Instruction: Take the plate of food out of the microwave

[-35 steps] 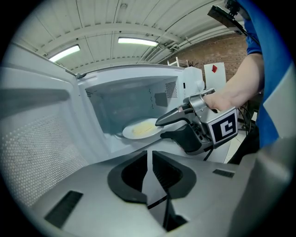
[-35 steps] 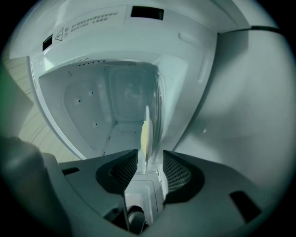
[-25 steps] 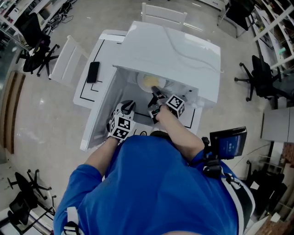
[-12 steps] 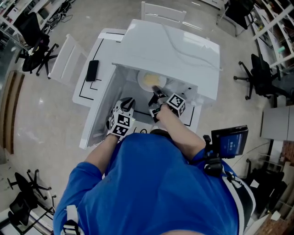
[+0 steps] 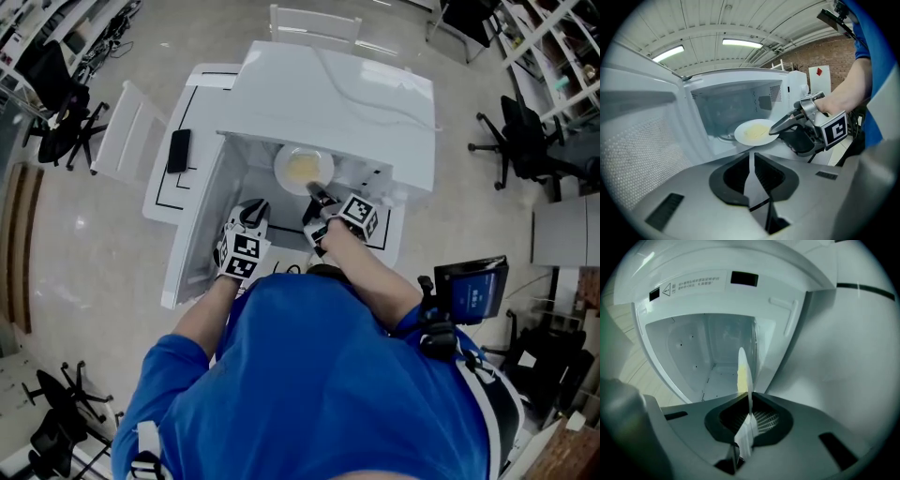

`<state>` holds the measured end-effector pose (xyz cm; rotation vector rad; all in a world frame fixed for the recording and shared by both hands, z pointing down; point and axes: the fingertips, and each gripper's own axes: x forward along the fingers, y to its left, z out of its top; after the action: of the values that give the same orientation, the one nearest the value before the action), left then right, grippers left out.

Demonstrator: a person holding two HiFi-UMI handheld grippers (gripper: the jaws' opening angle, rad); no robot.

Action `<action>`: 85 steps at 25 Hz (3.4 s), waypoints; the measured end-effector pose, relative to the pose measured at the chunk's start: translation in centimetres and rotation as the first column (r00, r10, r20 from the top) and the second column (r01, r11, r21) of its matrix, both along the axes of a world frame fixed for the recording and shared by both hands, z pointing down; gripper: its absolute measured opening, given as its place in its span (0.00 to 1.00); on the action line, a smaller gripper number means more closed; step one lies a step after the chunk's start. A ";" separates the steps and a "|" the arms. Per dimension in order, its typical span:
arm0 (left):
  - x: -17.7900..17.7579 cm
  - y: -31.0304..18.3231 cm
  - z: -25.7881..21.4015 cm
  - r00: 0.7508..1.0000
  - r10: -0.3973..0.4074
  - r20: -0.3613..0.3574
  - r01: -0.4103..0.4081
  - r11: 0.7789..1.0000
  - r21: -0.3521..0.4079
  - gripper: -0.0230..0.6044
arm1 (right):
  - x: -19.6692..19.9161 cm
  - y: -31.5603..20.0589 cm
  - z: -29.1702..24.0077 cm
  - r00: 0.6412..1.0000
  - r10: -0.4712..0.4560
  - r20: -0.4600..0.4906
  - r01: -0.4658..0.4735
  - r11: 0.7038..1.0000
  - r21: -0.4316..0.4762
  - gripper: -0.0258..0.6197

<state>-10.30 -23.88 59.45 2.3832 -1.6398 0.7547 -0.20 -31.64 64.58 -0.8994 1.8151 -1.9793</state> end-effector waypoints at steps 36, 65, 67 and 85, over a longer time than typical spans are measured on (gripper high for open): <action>2.2 5.9 -3.0 0.951 0.027 -0.308 -0.029 1.000 -0.004 0.09 | 7.1 13.1 -3.0 0.994 0.103 0.028 -0.104 0.994 0.042 0.07; 8.3 11.3 -4.0 0.929 -0.072 -0.364 0.072 0.997 -0.014 0.05 | 15.1 20.6 -5.6 0.999 -0.033 0.039 0.031 0.998 0.064 0.07; 8.4 11.4 -3.9 0.927 -0.075 -0.367 0.075 0.997 -0.014 0.05 | 15.2 20.6 -5.6 0.999 -0.032 0.042 0.030 0.997 0.065 0.07; 8.7 12.1 -3.8 0.924 -0.090 -0.371 0.093 0.996 -0.012 0.05 | 15.3 21.0 -6.0 0.998 -0.036 0.056 0.031 0.995 0.090 0.07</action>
<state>-1.65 -11.83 55.61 2.2572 -1.5758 0.2574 15.07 -10.65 58.62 -0.7824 1.8820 -1.9067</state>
